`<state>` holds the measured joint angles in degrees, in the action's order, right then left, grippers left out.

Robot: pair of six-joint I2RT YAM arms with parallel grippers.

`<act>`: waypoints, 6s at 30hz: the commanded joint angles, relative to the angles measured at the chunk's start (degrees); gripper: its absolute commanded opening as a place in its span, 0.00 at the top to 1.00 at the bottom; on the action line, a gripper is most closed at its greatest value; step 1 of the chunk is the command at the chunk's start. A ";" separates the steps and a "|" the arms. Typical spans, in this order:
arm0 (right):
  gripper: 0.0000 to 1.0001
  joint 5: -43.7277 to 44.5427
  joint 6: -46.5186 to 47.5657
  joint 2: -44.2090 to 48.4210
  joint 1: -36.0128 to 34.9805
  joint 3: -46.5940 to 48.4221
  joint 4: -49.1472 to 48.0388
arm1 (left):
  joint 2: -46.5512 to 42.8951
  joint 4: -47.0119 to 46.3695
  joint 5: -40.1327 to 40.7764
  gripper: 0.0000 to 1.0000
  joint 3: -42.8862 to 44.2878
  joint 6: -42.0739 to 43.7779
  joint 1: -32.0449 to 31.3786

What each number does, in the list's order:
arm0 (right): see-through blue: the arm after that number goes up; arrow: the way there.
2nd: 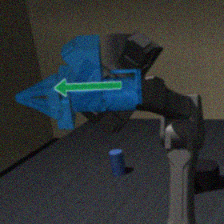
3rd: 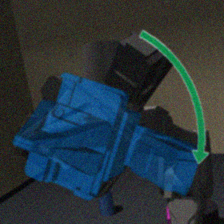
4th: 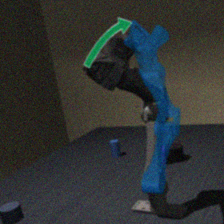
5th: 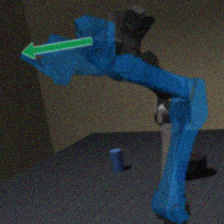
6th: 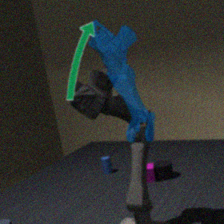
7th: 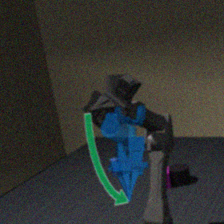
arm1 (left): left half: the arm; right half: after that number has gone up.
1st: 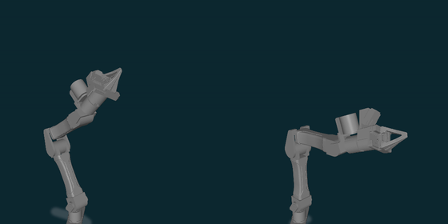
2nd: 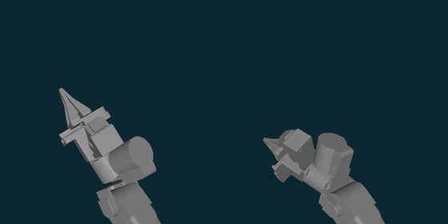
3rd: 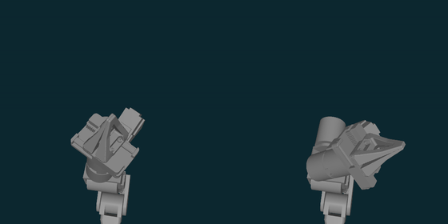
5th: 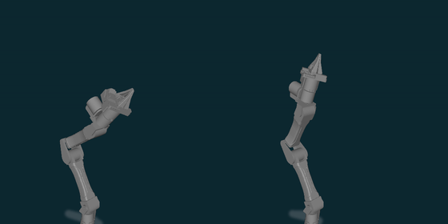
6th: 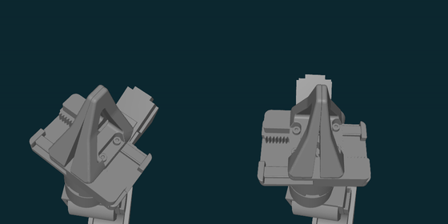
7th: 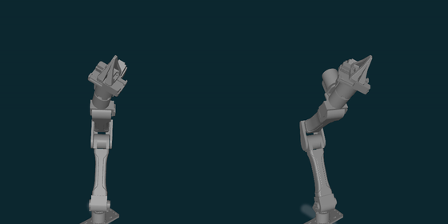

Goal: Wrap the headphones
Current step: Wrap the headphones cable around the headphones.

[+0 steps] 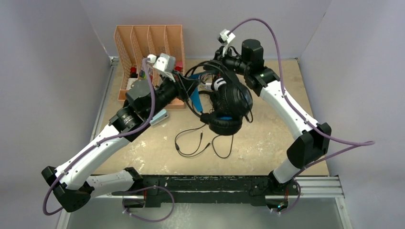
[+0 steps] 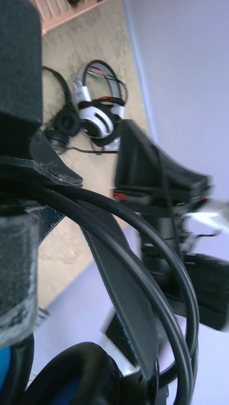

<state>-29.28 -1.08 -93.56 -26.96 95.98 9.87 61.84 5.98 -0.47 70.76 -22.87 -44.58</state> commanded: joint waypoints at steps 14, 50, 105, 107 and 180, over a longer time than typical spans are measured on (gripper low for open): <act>0.97 -10.41 -51.55 -9.41 -6.46 -35.91 -107.69 | 6.48 -15.70 43.42 1.00 24.49 -12.27 -0.54; 1.00 15.05 -13.60 -14.64 -2.34 -15.48 -14.58 | 18.70 -11.51 -6.44 1.00 23.93 -75.43 19.13; 1.00 15.85 -17.85 8.70 -5.95 -30.40 -2.02 | 11.60 -11.15 -0.14 1.00 3.51 -66.12 37.63; 0.94 15.40 -16.13 8.25 -4.35 -28.98 -3.26 | 11.67 -12.79 -3.92 1.00 3.35 -66.80 37.63; 1.00 -19.24 -16.30 -8.94 8.99 3.83 -22.37 | 13.27 26.80 -14.24 1.00 18.61 0.41 8.48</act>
<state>-45.06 -22.50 -104.51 -18.87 97.27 -17.02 74.24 19.18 -25.15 81.58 -42.65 -30.35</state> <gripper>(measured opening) 0.016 0.087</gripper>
